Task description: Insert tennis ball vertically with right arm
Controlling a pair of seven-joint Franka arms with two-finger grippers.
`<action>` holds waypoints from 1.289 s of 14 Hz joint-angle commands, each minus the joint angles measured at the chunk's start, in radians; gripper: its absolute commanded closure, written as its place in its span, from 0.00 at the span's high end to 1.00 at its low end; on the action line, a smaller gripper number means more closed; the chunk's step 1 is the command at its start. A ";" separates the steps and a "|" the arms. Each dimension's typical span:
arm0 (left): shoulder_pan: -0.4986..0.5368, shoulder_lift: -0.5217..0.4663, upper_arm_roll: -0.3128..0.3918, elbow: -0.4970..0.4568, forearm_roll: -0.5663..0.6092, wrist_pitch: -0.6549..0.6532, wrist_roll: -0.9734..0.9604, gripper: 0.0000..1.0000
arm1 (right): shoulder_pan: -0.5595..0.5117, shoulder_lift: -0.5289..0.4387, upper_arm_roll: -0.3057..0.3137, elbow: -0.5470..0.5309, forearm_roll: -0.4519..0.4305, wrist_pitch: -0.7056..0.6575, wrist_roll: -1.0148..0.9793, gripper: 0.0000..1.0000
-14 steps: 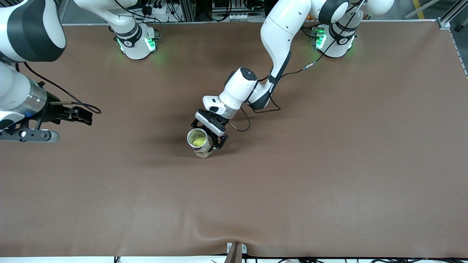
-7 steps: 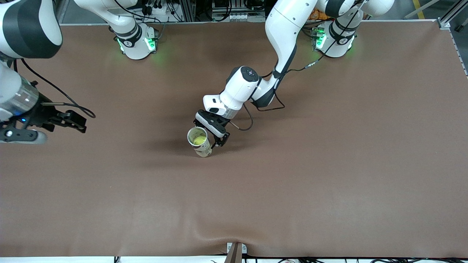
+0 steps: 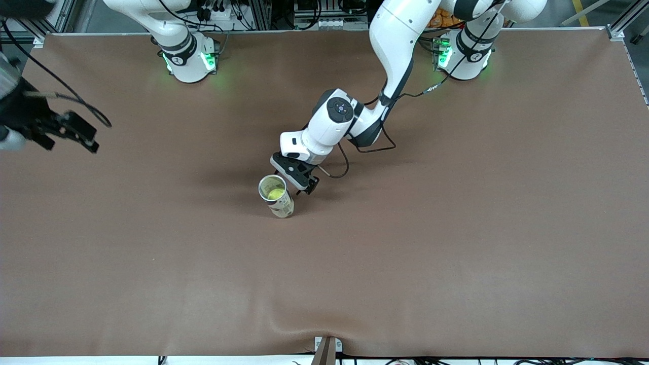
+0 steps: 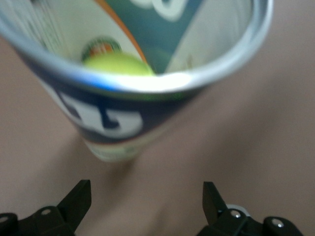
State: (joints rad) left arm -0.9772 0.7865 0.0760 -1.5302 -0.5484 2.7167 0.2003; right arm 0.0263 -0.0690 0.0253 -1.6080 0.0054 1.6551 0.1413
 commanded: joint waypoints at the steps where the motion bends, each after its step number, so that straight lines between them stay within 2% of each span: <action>1: -0.001 -0.108 0.007 -0.114 0.008 -0.136 -0.050 1.00 | -0.016 0.006 0.008 0.083 0.021 -0.092 -0.014 1.00; 3: 0.003 -0.191 0.011 -0.191 0.008 -0.253 -0.071 1.00 | -0.006 0.018 0.015 0.099 0.007 -0.093 -0.008 1.00; 5: 0.021 -0.298 0.060 -0.250 0.048 -0.413 -0.120 1.00 | -0.008 0.035 0.015 0.117 0.004 -0.090 -0.012 1.00; 7: 0.043 -0.389 0.163 -0.254 0.126 -0.579 -0.144 1.00 | -0.013 0.038 0.015 0.120 0.004 -0.092 -0.014 1.00; 9: 0.052 -0.464 0.304 -0.242 0.149 -0.696 -0.142 1.00 | -0.013 0.043 0.015 0.125 0.002 -0.089 -0.012 1.00; 11: 0.052 -0.506 0.449 -0.238 0.175 -0.756 -0.131 1.00 | -0.006 0.046 0.016 0.128 0.004 -0.095 -0.003 1.00; 14: 0.052 -0.561 0.624 -0.232 0.263 -0.775 -0.118 1.00 | -0.028 0.052 0.008 0.137 0.018 -0.093 -0.008 1.00; 17: 0.052 -0.608 0.735 -0.206 0.306 -0.885 -0.082 1.00 | -0.031 0.052 0.007 0.151 0.008 -0.100 -0.008 1.00; 18: 0.052 -0.654 0.737 -0.203 0.361 -0.917 -0.100 1.00 | -0.034 0.052 0.007 0.151 0.011 -0.110 -0.009 1.00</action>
State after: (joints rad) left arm -0.9041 0.2069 0.7914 -1.7349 -0.2634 1.8636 0.1224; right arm 0.0123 -0.0335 0.0233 -1.4941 0.0098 1.5764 0.1412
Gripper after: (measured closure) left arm 0.000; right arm 0.000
